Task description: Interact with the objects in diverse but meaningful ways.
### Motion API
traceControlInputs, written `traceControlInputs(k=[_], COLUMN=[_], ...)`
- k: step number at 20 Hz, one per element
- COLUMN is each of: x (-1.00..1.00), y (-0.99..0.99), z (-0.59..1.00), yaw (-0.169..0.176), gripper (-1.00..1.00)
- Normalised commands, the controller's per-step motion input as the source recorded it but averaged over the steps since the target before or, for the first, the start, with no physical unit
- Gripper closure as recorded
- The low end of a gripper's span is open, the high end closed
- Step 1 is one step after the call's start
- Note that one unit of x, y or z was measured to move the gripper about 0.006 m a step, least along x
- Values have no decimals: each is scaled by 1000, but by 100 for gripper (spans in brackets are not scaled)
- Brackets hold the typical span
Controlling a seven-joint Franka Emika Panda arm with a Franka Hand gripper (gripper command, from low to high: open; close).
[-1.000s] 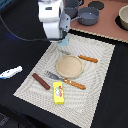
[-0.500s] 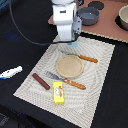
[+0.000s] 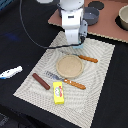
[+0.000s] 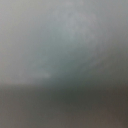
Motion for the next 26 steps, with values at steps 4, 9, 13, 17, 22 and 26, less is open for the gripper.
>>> traceControlInputs(k=[4, 9, 13, 17, 22, 26], x=[170, 206, -11, -226, -254, -101], y=[220, 365, 92, -281, -657, -810], z=[1000, 1000, 1000, 799, 419, 246], yaw=[-52, -55, -17, -2, -2, -18], gripper=[-100, -100, -100, -100, -100, -100])
